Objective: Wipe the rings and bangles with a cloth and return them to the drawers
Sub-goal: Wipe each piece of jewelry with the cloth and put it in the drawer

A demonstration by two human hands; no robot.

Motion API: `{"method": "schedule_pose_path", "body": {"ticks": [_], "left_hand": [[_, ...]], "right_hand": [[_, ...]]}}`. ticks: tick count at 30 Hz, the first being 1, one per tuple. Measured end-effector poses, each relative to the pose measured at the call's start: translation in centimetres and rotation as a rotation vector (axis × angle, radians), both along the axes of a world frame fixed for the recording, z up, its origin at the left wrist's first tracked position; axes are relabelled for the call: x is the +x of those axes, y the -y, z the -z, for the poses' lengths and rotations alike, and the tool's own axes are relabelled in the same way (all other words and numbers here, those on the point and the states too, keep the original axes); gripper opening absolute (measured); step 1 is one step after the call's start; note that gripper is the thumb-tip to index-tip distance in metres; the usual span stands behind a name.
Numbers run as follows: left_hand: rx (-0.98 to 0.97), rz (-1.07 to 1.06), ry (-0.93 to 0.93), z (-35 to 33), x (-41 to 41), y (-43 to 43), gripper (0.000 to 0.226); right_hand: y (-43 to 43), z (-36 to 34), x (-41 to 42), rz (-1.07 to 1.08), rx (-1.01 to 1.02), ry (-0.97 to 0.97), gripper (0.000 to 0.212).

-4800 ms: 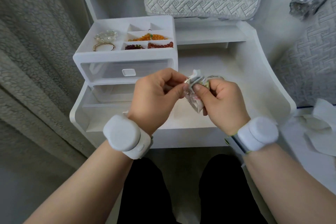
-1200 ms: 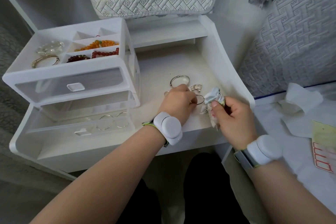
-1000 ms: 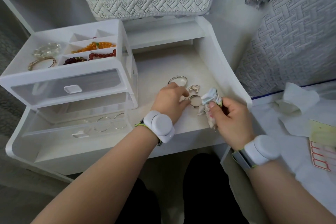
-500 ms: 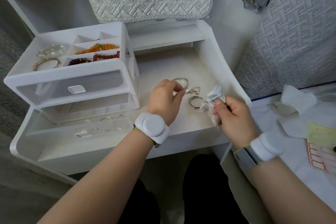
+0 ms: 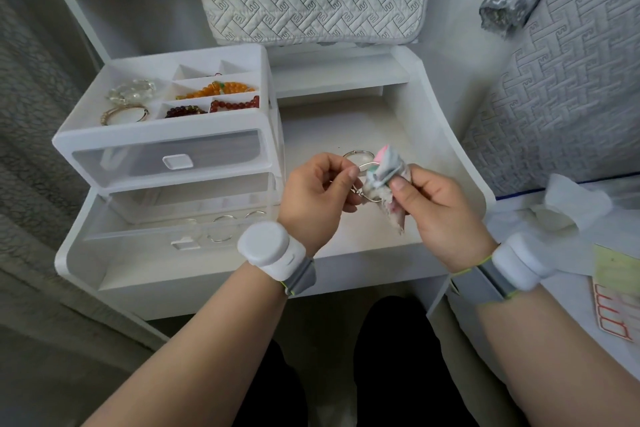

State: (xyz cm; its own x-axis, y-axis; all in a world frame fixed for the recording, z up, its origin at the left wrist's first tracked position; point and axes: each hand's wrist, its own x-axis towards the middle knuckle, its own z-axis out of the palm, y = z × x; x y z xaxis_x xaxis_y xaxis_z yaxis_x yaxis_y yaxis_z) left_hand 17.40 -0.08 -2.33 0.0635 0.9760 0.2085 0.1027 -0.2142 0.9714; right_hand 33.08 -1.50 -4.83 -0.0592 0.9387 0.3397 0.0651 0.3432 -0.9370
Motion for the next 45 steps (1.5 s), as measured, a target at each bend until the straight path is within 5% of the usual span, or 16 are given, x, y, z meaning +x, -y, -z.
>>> {"method": "schedule_pose_path", "body": {"ticks": [6, 11, 15, 19, 21, 24, 26, 32, 34, 38, 45], "left_hand": [[-0.014, 0.004, -0.080, -0.5, -0.6, 1.4, 0.014], [-0.050, -0.010, -0.070, -0.6, -0.7, 2.0, 0.011], [-0.077, -0.058, -0.083, -1.1, -1.4, 1.8, 0.015], [-0.064, -0.043, -0.123, -0.9, -1.5, 1.9, 0.015], [-0.027, -0.009, -0.189, -0.7, -1.6, 2.0, 0.020], [0.037, 0.003, -0.289, -0.4, -1.6, 2.4, 0.033], [0.070, -0.001, -0.323, -0.1, -1.4, 2.6, 0.035], [0.440, -0.106, -0.646, -0.1, -1.7, 2.0, 0.013], [0.401, -0.102, -0.568, -0.1, -1.6, 1.9, 0.011], [0.009, -0.004, -0.179, -0.6, -1.5, 1.8, 0.016], [0.124, -0.018, -0.259, -0.1, -1.6, 2.0, 0.012]], "right_hand": [[0.9, -1.0, -1.7, -0.039, 0.010, -0.011, 0.025], [0.8, -1.0, -2.4, -0.066, -0.053, -0.097, 0.055], [0.9, -0.3, -2.4, -0.208, -0.148, -0.183, 0.017], [1.1, -0.3, -2.4, -0.203, -0.141, -0.187, 0.016], [1.4, -0.3, -2.7, -0.194, -0.146, -0.163, 0.018], [1.4, 0.1, -3.0, -0.174, -0.151, -0.165, 0.065], [1.1, 0.0, -3.0, -0.127, -0.201, -0.197, 0.077], [1.2, 0.0, -2.1, -0.280, -0.322, -0.229, 0.060], [1.3, -0.2, -2.0, -0.311, -0.295, -0.257, 0.054], [1.5, -0.2, -2.2, -0.321, -0.240, -0.296, 0.049], [1.5, -0.7, -2.4, -0.296, -0.301, -0.305, 0.054]]}}
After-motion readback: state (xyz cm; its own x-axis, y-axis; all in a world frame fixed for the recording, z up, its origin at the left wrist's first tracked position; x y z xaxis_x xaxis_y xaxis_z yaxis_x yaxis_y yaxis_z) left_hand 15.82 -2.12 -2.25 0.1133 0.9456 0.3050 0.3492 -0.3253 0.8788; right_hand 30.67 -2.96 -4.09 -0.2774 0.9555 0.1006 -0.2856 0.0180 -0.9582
